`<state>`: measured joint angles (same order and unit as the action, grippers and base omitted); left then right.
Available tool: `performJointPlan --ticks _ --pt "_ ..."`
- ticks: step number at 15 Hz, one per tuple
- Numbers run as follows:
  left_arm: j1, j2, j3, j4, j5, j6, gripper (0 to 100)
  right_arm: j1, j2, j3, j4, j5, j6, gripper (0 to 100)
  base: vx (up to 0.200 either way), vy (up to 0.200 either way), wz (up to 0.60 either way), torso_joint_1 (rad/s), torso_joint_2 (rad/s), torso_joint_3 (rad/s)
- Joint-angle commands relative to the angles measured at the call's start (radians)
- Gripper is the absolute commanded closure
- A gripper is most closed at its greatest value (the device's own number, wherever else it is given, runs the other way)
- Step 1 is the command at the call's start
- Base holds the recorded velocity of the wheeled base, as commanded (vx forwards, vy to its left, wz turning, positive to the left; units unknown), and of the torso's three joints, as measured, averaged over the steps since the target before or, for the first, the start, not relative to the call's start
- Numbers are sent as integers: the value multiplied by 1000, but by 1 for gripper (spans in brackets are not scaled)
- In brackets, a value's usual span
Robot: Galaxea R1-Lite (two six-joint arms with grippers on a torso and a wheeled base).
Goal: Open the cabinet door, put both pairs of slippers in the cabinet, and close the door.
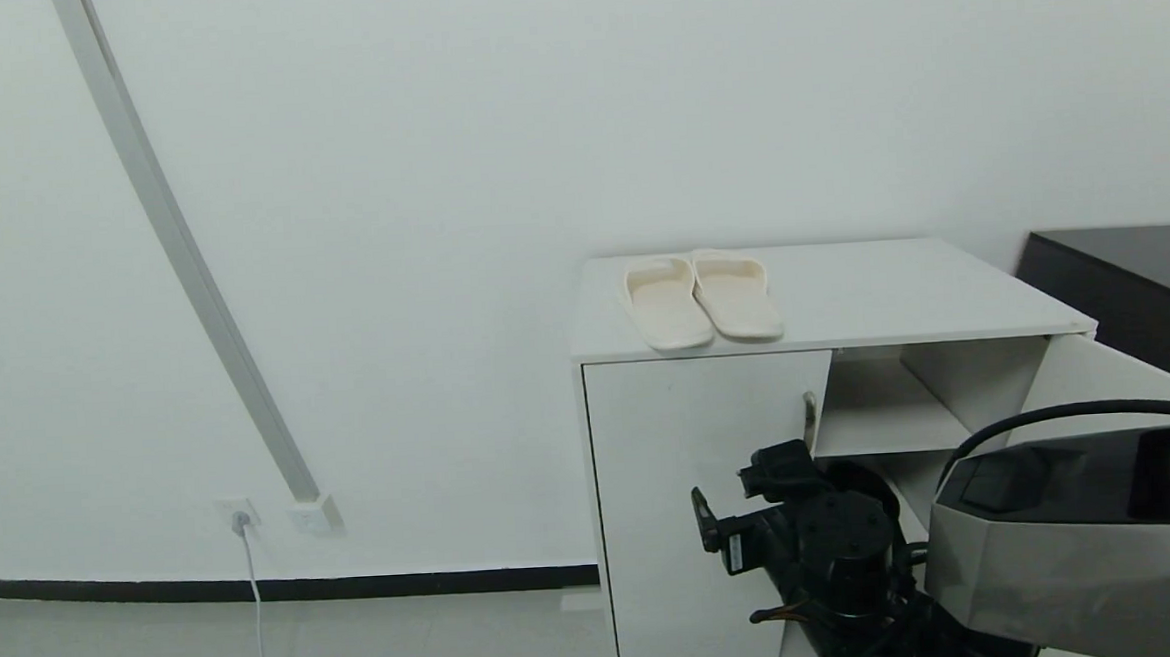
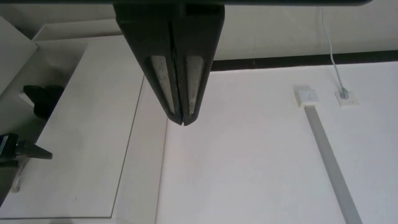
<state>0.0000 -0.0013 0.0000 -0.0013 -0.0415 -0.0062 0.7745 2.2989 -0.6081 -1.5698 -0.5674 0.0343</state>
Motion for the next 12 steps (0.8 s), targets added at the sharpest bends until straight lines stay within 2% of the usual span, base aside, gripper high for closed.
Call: performJointPlan --ticks 1,12 --pt "0 1 0 0 0 -1 100 2 4 -1 -1 0 1 0 0 0 0 217 -530 -325" --pt "0 1 0 0 0 0 100 2 4 5 -1 -2 1 0 0 0 0 245 -566 -326"
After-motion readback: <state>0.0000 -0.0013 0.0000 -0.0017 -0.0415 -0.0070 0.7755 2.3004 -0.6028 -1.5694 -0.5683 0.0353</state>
